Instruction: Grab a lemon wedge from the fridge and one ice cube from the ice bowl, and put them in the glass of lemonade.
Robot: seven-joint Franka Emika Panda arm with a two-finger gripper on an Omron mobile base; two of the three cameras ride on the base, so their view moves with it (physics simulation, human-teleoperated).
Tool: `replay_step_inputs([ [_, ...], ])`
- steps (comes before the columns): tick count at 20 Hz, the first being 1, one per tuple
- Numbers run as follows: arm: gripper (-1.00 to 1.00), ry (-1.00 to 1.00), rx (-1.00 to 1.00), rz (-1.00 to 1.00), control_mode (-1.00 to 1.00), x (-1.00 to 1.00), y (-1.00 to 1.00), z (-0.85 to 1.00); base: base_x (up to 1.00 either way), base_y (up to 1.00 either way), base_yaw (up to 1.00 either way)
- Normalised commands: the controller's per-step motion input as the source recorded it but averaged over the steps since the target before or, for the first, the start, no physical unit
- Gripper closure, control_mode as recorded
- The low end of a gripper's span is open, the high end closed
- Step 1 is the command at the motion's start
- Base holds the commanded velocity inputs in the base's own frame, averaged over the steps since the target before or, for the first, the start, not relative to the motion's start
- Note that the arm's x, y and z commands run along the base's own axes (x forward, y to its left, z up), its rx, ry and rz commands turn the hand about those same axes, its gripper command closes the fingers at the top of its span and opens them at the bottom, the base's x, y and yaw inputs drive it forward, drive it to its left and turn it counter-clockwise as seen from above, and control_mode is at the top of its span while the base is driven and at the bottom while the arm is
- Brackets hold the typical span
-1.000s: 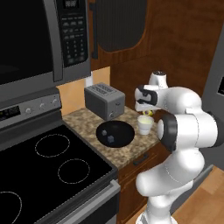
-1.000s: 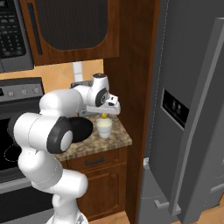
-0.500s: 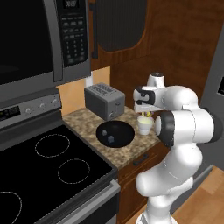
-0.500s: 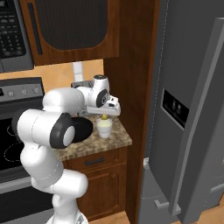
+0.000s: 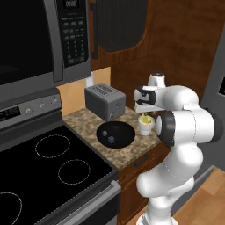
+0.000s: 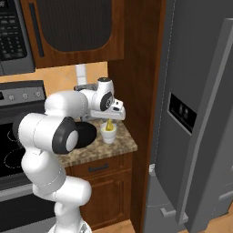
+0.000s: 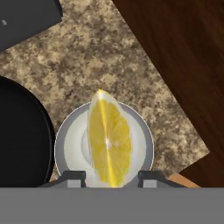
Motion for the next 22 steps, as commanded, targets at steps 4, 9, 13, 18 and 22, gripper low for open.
replay_step_inputs([
  [4,-1.0,0.0,0.0,0.0,-1.0,0.0,0.0,0.0,0.0,0.0,0.0],
  [9,-1.0,0.0,0.0,0.0,-1.0,-0.03,0.0,0.03,0.0,0.0,0.0],
  [13,-1.0,-0.14,0.02,0.0,-1.0,-0.14,0.0,0.31,0.0,0.0,0.0],
  [18,-1.0,-0.12,0.02,0.0,-1.0,-0.37,0.09,0.27,0.0,0.0,0.0],
  [22,-1.0,-0.02,0.0,0.02,-1.0,-0.45,0.09,0.13,0.0,0.0,0.0],
])
